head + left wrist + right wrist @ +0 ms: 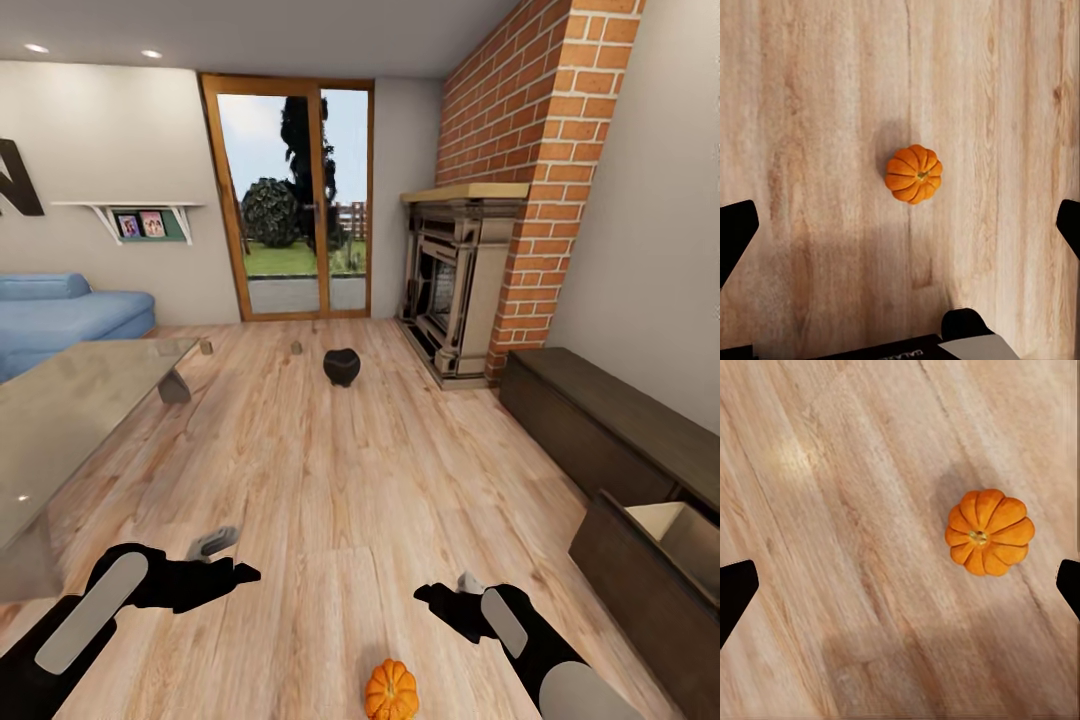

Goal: Place each of the two pumpkins and all three candles from the living room inside a cabinet in the living room (use any cabinet), then make sure every cabinet is closed, and position the cauldron so it is next to a table in the living room.

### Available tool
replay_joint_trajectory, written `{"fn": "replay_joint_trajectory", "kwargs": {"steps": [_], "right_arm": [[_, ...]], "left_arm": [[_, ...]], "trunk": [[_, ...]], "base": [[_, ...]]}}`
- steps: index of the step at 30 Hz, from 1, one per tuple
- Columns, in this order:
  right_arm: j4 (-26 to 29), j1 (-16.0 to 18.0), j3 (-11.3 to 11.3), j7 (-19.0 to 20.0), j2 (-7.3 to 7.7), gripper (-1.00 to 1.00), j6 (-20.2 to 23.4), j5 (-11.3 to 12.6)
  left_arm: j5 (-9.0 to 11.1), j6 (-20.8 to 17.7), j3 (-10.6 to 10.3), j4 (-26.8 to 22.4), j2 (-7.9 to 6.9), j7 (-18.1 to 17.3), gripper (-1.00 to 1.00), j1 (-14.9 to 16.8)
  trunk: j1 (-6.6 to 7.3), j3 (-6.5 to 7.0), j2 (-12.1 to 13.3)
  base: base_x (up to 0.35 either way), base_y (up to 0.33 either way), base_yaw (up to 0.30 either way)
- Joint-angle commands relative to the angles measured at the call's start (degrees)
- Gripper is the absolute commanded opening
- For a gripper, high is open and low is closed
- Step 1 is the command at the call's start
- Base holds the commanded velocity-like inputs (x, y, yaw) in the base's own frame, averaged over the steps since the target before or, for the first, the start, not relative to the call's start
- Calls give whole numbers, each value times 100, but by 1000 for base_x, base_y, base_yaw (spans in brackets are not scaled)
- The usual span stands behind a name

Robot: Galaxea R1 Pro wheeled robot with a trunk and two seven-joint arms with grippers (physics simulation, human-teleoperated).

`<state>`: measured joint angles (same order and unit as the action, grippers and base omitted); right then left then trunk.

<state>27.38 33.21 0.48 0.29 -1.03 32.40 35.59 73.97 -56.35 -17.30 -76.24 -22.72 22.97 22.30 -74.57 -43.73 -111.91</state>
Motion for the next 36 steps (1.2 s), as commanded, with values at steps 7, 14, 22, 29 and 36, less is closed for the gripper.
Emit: {"fn": "replay_joint_trajectory", "kwargs": {"steps": [7,14,22,29,36], "right_arm": [[7,1,5,-3,-1,100,21,1],[9,2,5,-3,-3,100,27,1],[12,3,5,-13,-3,100,23,1],[6,1,5,-20,-3,100,22,1],[-5,1,-5,-41,13,100,64,65]], "left_arm": [[59,1,-10,-5,-3,59,100,2],[64,1,-10,-5,-4,59,100,2],[65,1,-10,-5,-4,59,100,2],[69,-1,-3,-5,-7,50,100,2],[843,-13,41,-18,-303,29,100,2]], "trunk": [[-151,-132,-285],[-305,-257,-566],[-481,-401,-887],[-634,-527,-1167],[-788,-652,-1448]], "base": [[-86,0,0],[-6,0,0],[0,0,0],[0,0,0],[0,0,0]]}}
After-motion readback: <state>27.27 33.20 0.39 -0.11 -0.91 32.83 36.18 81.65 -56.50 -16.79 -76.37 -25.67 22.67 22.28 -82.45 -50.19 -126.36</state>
